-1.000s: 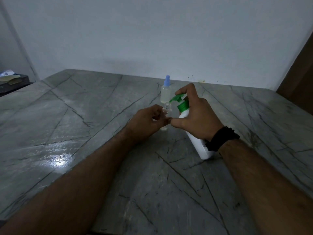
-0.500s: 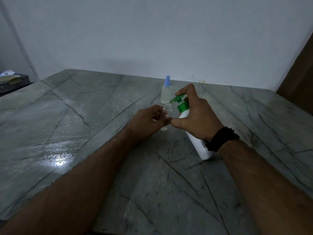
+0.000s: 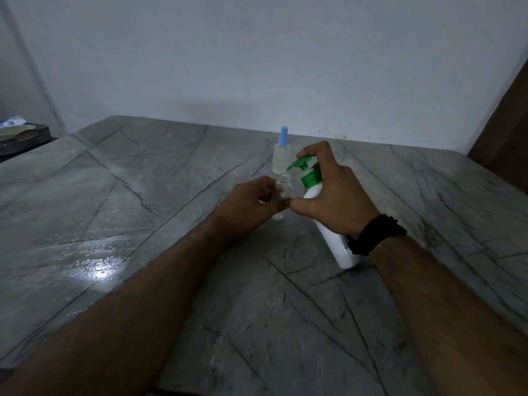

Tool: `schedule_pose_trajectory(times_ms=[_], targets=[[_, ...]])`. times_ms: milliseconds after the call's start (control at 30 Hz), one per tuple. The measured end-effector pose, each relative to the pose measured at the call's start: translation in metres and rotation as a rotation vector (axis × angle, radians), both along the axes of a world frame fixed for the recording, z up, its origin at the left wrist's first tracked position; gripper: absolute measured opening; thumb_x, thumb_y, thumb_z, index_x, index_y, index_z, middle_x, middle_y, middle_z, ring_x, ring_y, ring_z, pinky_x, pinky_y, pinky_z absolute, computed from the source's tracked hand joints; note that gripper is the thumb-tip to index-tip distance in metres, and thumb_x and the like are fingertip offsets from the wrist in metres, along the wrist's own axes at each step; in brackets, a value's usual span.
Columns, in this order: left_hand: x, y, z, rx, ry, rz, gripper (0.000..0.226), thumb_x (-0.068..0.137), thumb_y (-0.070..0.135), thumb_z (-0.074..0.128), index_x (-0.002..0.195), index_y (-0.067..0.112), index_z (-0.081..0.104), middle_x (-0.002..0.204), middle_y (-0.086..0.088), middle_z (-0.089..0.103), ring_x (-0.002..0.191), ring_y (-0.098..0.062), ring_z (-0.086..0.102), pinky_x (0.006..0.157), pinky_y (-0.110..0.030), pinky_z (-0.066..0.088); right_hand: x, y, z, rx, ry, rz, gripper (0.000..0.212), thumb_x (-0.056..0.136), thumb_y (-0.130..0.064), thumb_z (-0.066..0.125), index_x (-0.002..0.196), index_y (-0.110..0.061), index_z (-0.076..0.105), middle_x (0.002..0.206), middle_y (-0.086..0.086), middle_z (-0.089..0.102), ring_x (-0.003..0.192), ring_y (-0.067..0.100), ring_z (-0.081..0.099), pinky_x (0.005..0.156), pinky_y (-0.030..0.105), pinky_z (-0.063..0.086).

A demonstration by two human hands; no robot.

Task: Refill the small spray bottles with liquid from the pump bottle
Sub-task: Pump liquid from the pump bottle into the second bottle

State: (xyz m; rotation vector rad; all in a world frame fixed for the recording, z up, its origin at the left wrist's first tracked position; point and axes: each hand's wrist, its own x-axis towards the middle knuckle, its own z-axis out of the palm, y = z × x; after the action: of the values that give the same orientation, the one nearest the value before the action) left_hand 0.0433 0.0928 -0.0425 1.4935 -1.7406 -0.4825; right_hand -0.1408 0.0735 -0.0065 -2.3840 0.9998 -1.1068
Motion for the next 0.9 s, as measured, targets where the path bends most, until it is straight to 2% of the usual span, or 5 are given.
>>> schedule_pose_trajectory(times_ms=[133, 333, 467, 600, 900], targets=[[-0.0001, -0.0007, -0.0005, 0.006, -0.005, 0.002, 0.034, 0.086, 0.04, 0.067, 0.115, 0.022, 0.062, 0.106, 0.008, 0.066, 0.097, -0.006, 0.06, 0.073, -0.013, 0.041, 0.0002, -0.0006, -0.001, -0.002, 0.0, 0.003, 0.073, 0.065, -0.027, 0.085, 0.122, -0.028, 0.039, 0.092, -0.012, 0.062, 0.072, 0.009, 0.064, 0.061, 0.017, 0.049], [-0.0005, -0.0014, -0.0003, 0.011, -0.004, 0.015, 0.036, 0.086, 0.043, 0.066, 0.115, 0.023, 0.062, 0.108, 0.008, 0.066, 0.097, -0.006, 0.06, 0.071, -0.013, 0.04, -0.001, -0.0026, -0.0009, 0.001, 0.0, -0.014, 0.069, 0.066, -0.027, 0.085, 0.119, -0.028, 0.04, 0.089, -0.014, 0.06, 0.072, 0.006, 0.061, 0.057, 0.008, 0.042], [-0.001, -0.0006, 0.0007, 0.015, 0.001, 0.015, 0.035, 0.087, 0.042, 0.065, 0.116, 0.022, 0.062, 0.109, 0.007, 0.067, 0.098, -0.006, 0.06, 0.072, -0.013, 0.041, -0.0012, -0.0014, -0.0006, -0.011, 0.005, -0.02, 0.075, 0.066, -0.029, 0.085, 0.125, -0.029, 0.039, 0.098, -0.007, 0.064, 0.077, 0.011, 0.064, 0.065, 0.022, 0.052], [-0.0017, 0.0, 0.0013, 0.017, -0.018, 0.01, 0.036, 0.088, 0.04, 0.064, 0.118, 0.02, 0.061, 0.113, 0.004, 0.066, 0.1, -0.008, 0.06, 0.078, -0.018, 0.044, -0.0014, -0.0014, 0.0004, 0.0, -0.011, -0.004, 0.071, 0.065, -0.026, 0.086, 0.12, -0.027, 0.04, 0.091, -0.01, 0.063, 0.073, 0.01, 0.064, 0.061, 0.021, 0.052], [-0.0015, -0.0007, 0.0011, 0.018, -0.01, 0.006, 0.035, 0.087, 0.04, 0.066, 0.116, 0.021, 0.061, 0.11, 0.006, 0.066, 0.099, -0.008, 0.06, 0.072, -0.014, 0.041, -0.0013, -0.0018, -0.0007, 0.003, 0.002, -0.003, 0.074, 0.067, -0.026, 0.085, 0.125, -0.028, 0.039, 0.097, -0.009, 0.063, 0.076, 0.009, 0.064, 0.063, 0.018, 0.049]])
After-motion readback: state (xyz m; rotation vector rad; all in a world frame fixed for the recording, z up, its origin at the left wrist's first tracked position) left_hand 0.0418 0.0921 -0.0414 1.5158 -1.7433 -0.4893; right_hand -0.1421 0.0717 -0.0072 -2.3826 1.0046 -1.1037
